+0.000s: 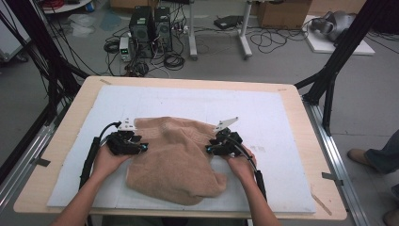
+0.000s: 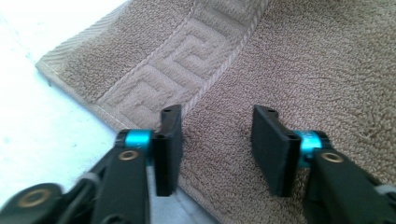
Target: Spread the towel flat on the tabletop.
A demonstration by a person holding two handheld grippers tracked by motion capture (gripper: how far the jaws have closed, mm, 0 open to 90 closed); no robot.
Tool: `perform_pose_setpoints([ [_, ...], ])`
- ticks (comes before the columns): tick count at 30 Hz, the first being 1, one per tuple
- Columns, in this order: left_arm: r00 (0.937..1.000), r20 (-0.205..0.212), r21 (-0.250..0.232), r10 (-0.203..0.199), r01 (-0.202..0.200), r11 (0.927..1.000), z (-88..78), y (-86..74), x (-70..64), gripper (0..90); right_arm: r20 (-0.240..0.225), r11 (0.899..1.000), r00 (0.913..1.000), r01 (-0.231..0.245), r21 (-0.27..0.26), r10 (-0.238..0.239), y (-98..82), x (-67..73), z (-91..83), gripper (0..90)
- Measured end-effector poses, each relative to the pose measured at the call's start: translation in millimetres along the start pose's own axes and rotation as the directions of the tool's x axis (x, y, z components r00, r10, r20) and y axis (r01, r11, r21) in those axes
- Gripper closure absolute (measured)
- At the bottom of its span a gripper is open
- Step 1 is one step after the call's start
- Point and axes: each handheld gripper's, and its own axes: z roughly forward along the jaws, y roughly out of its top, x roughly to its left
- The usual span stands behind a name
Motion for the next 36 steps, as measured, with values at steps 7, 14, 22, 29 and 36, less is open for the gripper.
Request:
perform_pose_setpoints([
  [7,0.9998,-0.005,-0.004,0.017,-0.017,0.9998,1.2,2.5,-4.1,82.2,-0.062,0.999,0.9976,-0.032,-0.013,0.031,-1.2,-8.2,0.3,86.4],
  [14,0.9998,0.003,-0.009,0.018,-0.018,0.9998,-2.5,4.1,-3.9,85.7,-0.060,1.000,0.9981,-0.017,-0.017,0.016,-2.3,-11.0,-12.8,87.3],
  [22,0.9997,0.023,-0.082,0.010,-0.008,0.9966,-19.5,14.6,-5.8,86.0,-0.033,0.999,0.9993,-0.015,-0.048,0.014,-3.3,-22.3,-56.6,87.2],
  [29,0.9996,-0.021,-0.142,0.020,-0.023,0.9897,-26.9,58.4,6.8,86.1,0.041,0.999,0.9991,0.006,-0.040,-0.005,16.6,-45.7,-80.6,87.3],
  [36,0.9893,-0.146,-0.303,0.005,-0.050,0.9517,-47.6,123.3,25.3,84.6,0.230,0.989,0.9733,0.033,-0.147,0.002,80.2,-79.6,-119.1,83.3],
])
